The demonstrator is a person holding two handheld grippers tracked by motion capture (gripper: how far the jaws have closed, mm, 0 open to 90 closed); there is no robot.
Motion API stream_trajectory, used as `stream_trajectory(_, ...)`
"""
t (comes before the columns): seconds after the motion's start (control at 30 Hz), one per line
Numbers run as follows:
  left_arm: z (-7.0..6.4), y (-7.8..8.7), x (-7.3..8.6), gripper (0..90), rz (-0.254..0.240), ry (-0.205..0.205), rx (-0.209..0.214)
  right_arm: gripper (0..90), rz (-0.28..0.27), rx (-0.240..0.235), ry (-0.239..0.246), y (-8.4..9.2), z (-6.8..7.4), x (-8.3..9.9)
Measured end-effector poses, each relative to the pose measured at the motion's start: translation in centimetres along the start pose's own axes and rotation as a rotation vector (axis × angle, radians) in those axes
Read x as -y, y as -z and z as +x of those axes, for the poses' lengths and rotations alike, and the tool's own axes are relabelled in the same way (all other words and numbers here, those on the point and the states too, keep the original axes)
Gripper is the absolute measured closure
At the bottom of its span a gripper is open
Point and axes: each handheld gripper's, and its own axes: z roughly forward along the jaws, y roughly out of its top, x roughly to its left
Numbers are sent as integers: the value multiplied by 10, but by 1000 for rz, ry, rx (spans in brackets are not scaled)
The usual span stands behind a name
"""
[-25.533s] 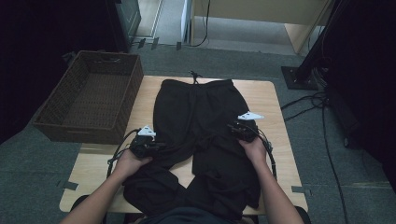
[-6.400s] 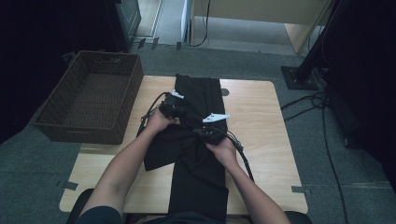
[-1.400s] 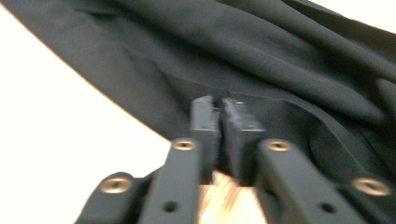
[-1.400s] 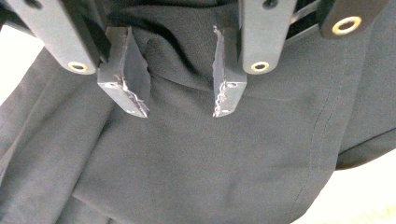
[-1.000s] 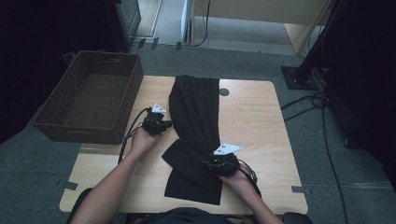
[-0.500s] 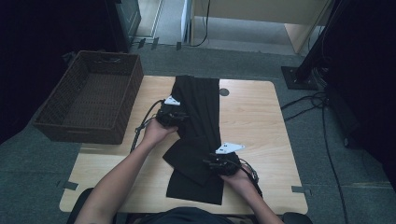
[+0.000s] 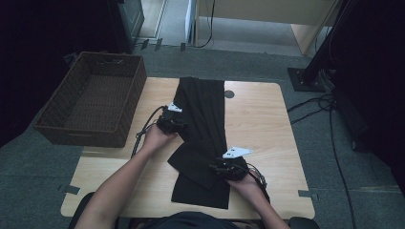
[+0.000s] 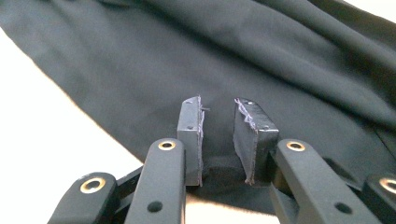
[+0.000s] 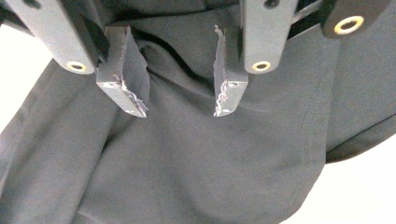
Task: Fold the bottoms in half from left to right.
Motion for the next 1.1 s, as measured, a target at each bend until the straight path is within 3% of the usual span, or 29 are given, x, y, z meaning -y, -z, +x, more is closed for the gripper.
stream_trajectory(0.07,-2,4,4,722,5,-13,0,541,4,-2,3,0,-1,-2)
stream_trajectory(0.23,-7,9,15,724,-21,-24,1,484,-50,4,12,-2,0,-23)
stream_trajectory(0.43,-5,15,22,725,-27,3,26,402,-99,21,14,-29,-6,-56)
stream_trajectory(0.63,0,21,26,724,-17,16,25,364,-15,29,29,-67,-4,-67)
stream_trajectory(0.73,2,24,28,724,-15,22,26,441,-24,97,100,-72,2,-61)
stream_trajectory(0.87,3,24,29,725,-17,19,15,751,-30,88,117,-67,8,-55)
stream_trajectory(0.93,3,24,28,725,-19,26,14,873,-1,87,132,-63,12,-55)
stream_trajectory(1.0,3,24,29,724,-21,32,16,886,7,24,88,-56,16,-56)
stream_trajectory(1.1,4,24,29,722,-23,44,24,889,-19,-4,112,-45,25,-54)
